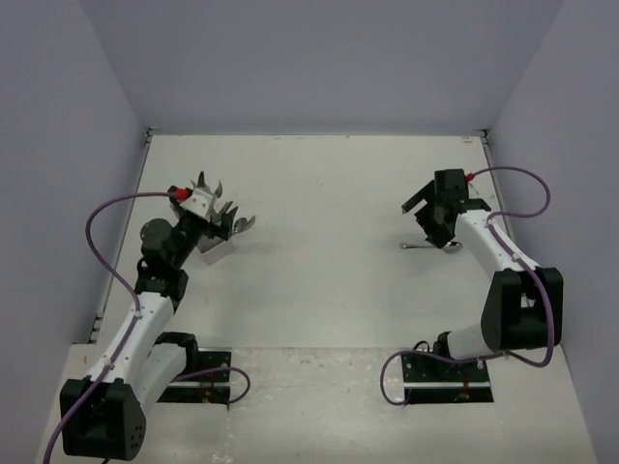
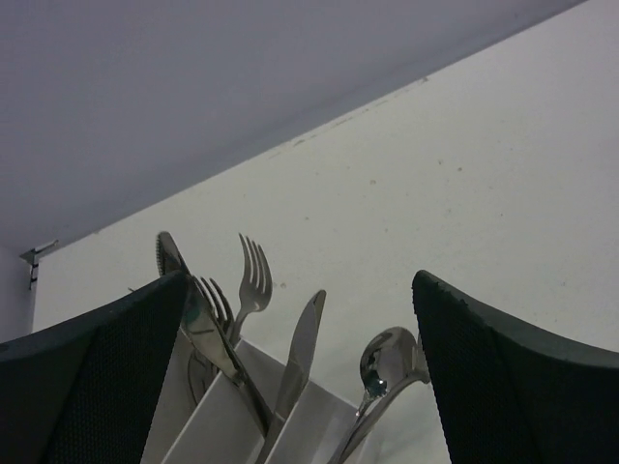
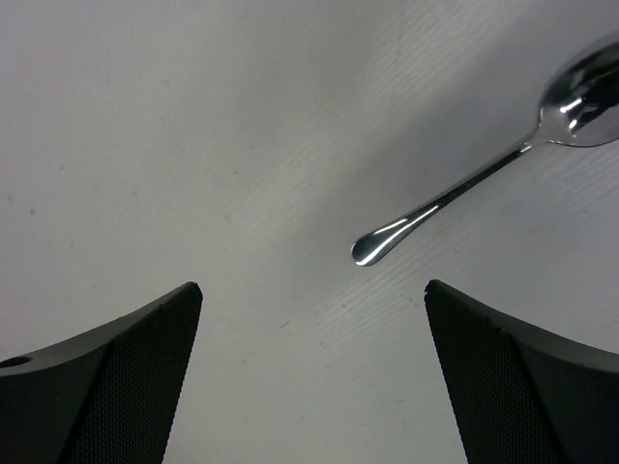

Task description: Sort the eating utensils into containers

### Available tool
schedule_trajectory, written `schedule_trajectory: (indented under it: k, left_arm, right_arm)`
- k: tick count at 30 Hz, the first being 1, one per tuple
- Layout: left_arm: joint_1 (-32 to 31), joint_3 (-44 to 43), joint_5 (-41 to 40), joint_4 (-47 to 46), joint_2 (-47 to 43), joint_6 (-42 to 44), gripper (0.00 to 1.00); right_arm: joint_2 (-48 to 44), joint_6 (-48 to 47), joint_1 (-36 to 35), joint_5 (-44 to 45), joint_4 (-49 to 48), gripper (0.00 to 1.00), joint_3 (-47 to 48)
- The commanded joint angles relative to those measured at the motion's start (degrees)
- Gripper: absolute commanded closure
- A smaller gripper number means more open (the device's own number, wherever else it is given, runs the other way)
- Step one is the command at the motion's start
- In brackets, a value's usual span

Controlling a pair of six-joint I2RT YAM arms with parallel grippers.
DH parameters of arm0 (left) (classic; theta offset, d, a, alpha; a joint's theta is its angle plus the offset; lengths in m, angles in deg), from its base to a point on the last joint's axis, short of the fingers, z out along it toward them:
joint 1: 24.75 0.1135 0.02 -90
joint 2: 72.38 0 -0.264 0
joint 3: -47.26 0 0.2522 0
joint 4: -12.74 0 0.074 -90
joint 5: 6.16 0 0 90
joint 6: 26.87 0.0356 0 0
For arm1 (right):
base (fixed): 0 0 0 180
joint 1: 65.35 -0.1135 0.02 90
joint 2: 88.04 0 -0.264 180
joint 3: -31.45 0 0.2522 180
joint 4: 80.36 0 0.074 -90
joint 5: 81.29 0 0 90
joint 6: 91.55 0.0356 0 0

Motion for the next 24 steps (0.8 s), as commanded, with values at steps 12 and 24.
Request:
schedule_trajectory:
  k: [12, 24]
  left_arm:
    - [0.45, -23.39, -4.28, 4.06, 11.01, -10.37, 0.0]
    - [0.45, -29.56, -6.83, 0.28, 18.4, -8.26, 0.0]
  right_arm:
    - [15.11, 13.99, 3.81, 4.85, 11.28, 0.01, 5.89]
    - [22.85, 19.44, 3.9, 9.15, 19.98, 0.49, 12.48]
